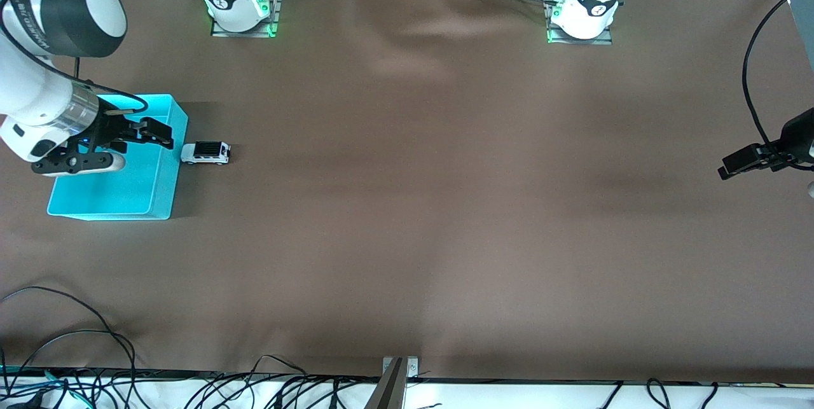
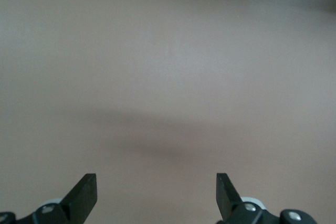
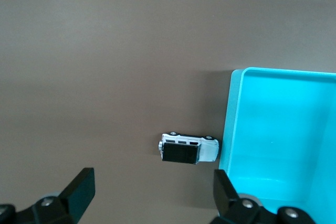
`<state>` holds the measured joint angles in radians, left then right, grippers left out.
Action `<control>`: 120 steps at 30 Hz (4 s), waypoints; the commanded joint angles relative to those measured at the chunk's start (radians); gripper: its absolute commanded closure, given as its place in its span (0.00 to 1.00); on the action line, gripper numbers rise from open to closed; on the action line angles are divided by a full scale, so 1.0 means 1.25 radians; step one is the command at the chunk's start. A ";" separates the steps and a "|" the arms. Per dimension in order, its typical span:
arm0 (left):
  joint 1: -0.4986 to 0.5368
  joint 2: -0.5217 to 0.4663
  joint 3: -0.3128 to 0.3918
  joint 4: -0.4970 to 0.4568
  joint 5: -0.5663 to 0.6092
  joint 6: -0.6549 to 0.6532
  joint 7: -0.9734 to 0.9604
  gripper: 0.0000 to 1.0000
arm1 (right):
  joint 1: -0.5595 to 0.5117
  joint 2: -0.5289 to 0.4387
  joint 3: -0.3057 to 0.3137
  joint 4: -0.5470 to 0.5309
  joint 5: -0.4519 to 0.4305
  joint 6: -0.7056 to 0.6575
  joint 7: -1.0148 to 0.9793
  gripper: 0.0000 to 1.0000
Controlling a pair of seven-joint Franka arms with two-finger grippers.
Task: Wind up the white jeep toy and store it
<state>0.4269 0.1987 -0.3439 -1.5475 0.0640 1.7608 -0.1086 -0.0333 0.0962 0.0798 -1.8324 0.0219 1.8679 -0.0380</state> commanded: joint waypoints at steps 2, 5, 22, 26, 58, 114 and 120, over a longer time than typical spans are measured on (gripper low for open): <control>-0.002 0.004 0.001 0.016 -0.023 -0.016 0.013 0.00 | 0.001 -0.046 0.005 -0.102 0.001 0.074 0.035 0.00; -0.002 0.004 0.001 0.016 -0.023 -0.016 0.013 0.00 | 0.002 -0.056 0.005 -0.139 0.001 0.108 0.035 0.00; -0.002 0.005 0.001 0.014 -0.023 -0.016 0.014 0.00 | 0.001 -0.073 0.013 -0.290 0.008 0.230 0.174 0.00; -0.002 0.007 0.001 0.014 -0.023 -0.016 0.014 0.00 | 0.001 -0.073 0.013 -0.320 0.009 0.242 0.200 0.00; -0.003 0.009 0.001 0.014 -0.023 -0.016 0.013 0.00 | -0.030 -0.014 0.009 -0.513 0.008 0.490 0.754 0.00; -0.003 0.010 -0.002 0.014 -0.023 -0.016 0.013 0.00 | -0.046 0.110 -0.004 -0.543 0.006 0.697 1.013 0.19; -0.003 0.010 -0.002 0.014 -0.022 -0.016 0.013 0.00 | -0.046 0.101 -0.005 -0.539 0.006 0.697 1.060 0.34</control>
<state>0.4246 0.2057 -0.3466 -1.5475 0.0639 1.7608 -0.1086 -0.0960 0.2380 0.0771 -2.4975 0.0220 2.7342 1.2478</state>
